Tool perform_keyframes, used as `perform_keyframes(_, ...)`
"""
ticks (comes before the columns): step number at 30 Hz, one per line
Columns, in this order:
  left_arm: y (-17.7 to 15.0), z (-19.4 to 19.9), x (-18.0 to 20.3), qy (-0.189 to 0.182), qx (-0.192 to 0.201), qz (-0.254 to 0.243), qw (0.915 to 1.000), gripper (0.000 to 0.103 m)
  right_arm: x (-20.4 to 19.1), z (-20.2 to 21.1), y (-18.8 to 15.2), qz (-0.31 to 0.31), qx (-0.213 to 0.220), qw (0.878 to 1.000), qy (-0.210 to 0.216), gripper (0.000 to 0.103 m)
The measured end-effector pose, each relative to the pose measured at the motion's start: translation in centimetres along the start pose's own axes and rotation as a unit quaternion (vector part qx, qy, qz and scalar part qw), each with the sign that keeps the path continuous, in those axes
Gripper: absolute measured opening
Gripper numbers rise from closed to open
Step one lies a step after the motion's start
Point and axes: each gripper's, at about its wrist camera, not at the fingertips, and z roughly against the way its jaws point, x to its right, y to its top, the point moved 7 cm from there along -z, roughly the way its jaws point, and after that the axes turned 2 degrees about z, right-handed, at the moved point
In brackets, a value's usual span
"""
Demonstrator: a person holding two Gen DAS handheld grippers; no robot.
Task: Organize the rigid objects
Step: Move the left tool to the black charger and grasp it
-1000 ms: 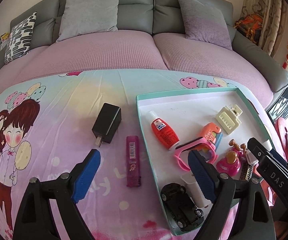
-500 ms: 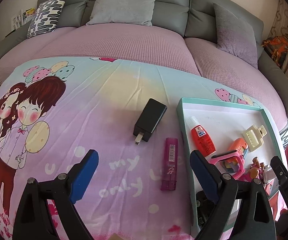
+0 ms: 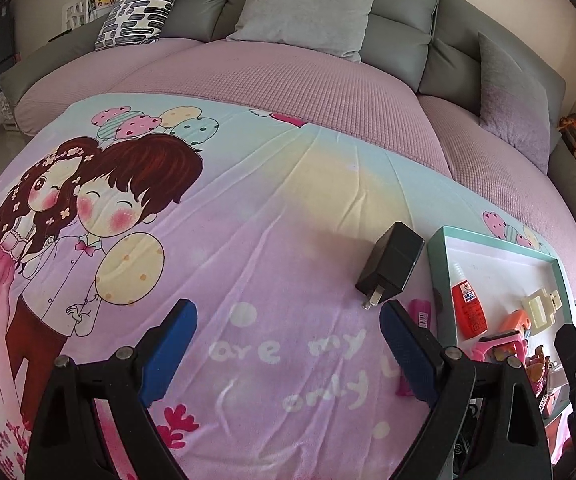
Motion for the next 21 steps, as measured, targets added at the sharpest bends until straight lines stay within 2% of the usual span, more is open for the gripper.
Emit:
perform_keyframes(6, 0.5, -1.1, 2.1, -0.035, 0.012, -0.034, 0.9988, 0.093, -1.2, -0.7, -0.4, 0.007, -0.007, 1.0, 0.003, 0.103)
perform_keyframes(9, 0.6, -2.3, 3.4, -0.041, 0.015, -0.055, 0.9976, 0.092, -1.4, -1.1, -0.4, 0.006, -0.009, 1.0, 0.006, 0.103)
perform_keyframes(10, 0.6, -2.8, 3.8, -0.041, 0.012, -0.062, 0.9972, 0.091, -1.5, -1.2, -0.4, 0.005, -0.009, 1.0, 0.007, 0.103)
perform_keyframes(12, 0.8, -3.3, 4.4, -0.041, 0.015, -0.073, 0.9964, 0.082, -1.7, -1.5, -0.3, 0.002, -0.01, 1.0, 0.012, 0.103)
perform_keyframes(19, 1.3, -4.2, 5.4, -0.053, 0.024, -0.096, 0.9936, 0.078, -2.5, -3.0, 0.0, -0.02, -0.015, 0.999, 0.042, 0.103)
perform_keyframes(21, 1.4, -4.4, 5.4, -0.057, 0.023, -0.094, 0.9937, 0.074, -2.5, -3.7, -0.1, -0.03, -0.025, 0.998, 0.048, 0.103)
